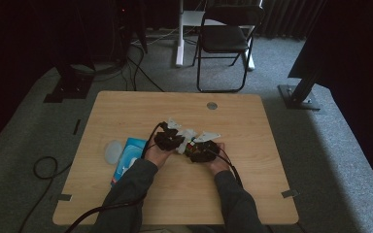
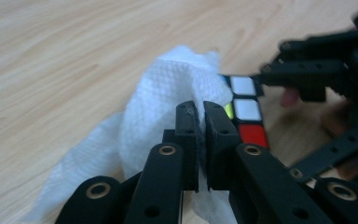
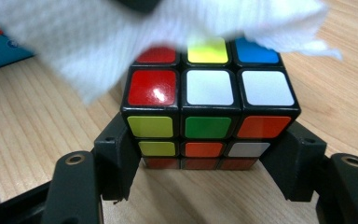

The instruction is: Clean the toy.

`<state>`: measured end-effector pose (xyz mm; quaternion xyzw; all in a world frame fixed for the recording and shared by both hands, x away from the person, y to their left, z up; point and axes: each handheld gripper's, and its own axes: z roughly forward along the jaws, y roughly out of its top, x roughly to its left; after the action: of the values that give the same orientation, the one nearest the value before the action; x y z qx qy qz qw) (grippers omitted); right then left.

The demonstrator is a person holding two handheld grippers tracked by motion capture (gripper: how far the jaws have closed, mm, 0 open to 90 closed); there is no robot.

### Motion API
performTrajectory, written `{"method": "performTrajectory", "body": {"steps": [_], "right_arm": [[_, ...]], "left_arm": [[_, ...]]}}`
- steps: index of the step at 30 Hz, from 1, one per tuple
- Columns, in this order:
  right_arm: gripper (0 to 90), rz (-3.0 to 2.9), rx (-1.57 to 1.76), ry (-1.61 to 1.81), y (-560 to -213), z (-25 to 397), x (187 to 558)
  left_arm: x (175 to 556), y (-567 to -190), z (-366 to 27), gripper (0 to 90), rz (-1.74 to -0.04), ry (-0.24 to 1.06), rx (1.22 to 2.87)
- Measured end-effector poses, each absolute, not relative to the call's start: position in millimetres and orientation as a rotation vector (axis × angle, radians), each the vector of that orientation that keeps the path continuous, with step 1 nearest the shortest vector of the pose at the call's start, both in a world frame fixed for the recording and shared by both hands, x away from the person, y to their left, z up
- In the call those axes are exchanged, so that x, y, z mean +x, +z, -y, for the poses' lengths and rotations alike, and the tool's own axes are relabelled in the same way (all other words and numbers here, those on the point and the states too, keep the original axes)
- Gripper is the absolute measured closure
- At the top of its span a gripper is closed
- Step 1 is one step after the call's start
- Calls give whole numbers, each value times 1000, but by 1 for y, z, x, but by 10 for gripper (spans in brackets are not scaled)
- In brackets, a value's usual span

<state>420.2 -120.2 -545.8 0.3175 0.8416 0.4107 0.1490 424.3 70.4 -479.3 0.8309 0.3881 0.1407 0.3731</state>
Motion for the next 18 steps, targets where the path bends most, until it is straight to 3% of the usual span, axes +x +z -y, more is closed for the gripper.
{"method": "performTrajectory", "body": {"steps": [7, 18], "right_arm": [[283, -2417, 953, 1174, -546, 125, 420], [261, -2402, 965, 1168, -542, 134, 420]], "left_arm": [[434, -485, -76, 842, -1078, 337, 2109], [424, -487, -65, 843, -984, 317, 2205]]}}
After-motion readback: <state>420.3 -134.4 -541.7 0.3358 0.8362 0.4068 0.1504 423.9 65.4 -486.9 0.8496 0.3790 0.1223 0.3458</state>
